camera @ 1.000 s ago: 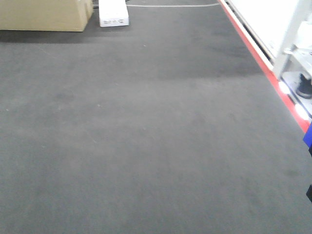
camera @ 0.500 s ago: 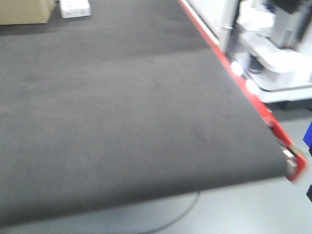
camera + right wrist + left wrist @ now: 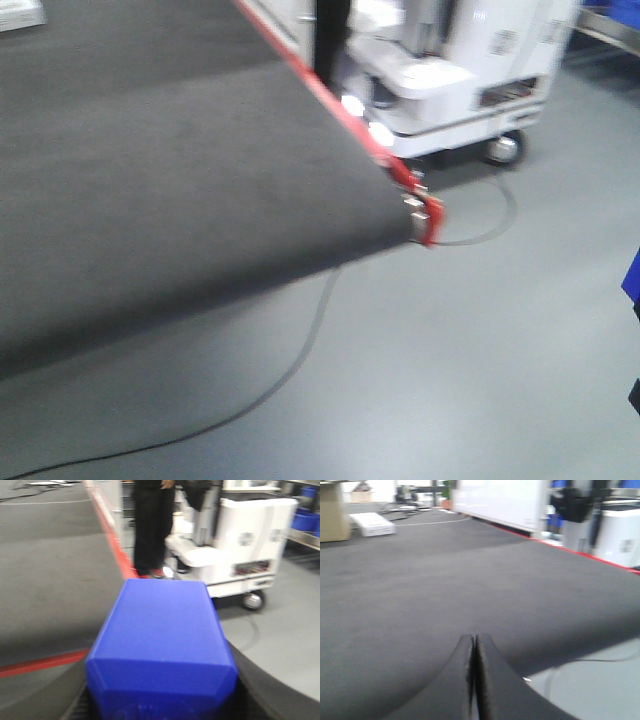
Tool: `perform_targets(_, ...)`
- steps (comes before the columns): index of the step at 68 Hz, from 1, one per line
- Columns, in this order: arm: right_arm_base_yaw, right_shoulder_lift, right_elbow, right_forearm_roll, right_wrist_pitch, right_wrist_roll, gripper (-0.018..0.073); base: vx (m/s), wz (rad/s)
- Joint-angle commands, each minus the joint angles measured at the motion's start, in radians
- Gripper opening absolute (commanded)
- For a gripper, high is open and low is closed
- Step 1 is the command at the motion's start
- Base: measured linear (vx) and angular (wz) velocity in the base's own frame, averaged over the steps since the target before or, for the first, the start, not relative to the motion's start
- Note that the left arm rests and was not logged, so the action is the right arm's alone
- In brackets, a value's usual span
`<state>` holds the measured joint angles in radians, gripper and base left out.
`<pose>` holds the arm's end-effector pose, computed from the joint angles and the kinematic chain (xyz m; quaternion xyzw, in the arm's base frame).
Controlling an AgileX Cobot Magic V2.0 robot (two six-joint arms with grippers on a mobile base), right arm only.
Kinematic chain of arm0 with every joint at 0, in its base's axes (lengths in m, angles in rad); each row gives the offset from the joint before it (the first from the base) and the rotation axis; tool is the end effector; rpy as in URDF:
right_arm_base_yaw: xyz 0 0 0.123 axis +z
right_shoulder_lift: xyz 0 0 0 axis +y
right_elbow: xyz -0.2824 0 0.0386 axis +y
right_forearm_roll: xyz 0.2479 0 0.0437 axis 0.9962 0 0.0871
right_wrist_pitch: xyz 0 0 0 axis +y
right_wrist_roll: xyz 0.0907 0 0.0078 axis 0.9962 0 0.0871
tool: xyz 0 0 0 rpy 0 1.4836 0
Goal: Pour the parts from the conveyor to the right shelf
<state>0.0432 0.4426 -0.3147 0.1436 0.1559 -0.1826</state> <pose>0.1019 0.0064 0.2728 -0.0395 0.7716 0.0094 0.6349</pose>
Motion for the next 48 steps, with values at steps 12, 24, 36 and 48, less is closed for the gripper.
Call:
perform_targets(12,0.0,0.009,-0.029,0.0,-0.088,-0.002,-0.0006,-0.3,-0.77)
perform_targets(24,0.0,0.009,-0.029,0.0,-0.087,-0.002,-0.0006,-0.27,-0.95)
perform_targets(36,0.0,0.009,-0.029,0.0,-0.087,-0.002,-0.0006,-0.24,-0.92)
perform_targets(48,0.0,0.009,-0.029,0.0,-0.087,-0.002,-0.0006,-0.21,-0.82)
